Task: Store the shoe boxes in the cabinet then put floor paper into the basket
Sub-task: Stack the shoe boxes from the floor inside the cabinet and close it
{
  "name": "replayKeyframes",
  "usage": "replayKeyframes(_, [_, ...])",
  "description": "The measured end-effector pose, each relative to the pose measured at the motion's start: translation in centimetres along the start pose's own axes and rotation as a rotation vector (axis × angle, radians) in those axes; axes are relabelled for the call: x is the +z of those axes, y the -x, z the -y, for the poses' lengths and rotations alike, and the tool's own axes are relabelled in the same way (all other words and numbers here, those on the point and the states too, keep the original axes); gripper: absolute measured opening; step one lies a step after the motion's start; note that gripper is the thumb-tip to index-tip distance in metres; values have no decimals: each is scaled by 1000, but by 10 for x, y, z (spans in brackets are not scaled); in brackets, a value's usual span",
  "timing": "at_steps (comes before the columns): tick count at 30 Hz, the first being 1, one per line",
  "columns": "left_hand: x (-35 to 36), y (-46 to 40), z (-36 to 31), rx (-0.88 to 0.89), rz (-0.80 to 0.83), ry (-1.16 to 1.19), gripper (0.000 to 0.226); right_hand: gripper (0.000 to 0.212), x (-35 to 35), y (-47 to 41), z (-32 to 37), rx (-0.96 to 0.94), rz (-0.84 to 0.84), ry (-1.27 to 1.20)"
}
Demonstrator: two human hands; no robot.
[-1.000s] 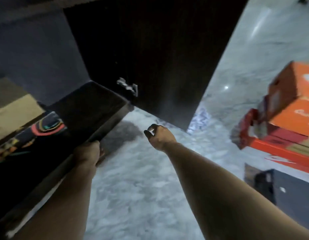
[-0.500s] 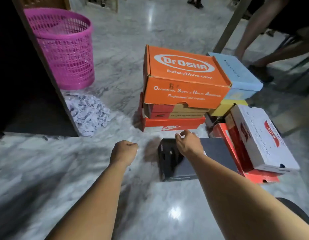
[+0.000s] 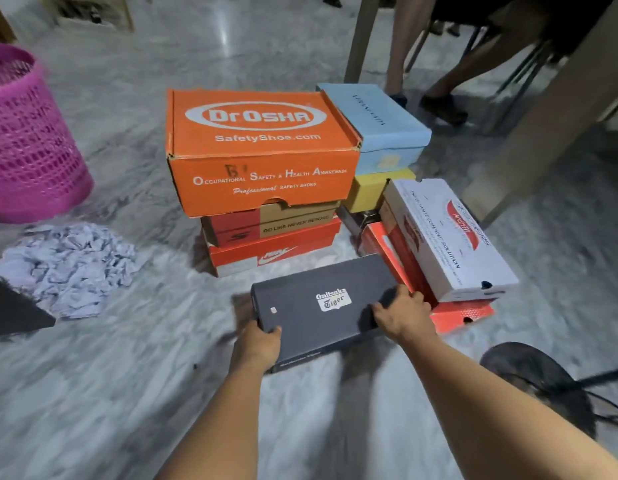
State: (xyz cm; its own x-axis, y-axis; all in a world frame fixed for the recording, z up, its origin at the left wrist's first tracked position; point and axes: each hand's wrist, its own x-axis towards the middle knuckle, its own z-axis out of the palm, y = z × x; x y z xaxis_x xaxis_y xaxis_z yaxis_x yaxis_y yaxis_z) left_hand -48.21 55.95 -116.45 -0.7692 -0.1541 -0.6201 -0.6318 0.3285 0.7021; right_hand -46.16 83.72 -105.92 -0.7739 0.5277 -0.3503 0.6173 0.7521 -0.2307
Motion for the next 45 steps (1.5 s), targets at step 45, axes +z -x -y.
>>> replayKeyframes(45, [-621, 402, 287, -44, -2180, 530, 57, 91, 223, 646, 593, -1619, 1186, -603])
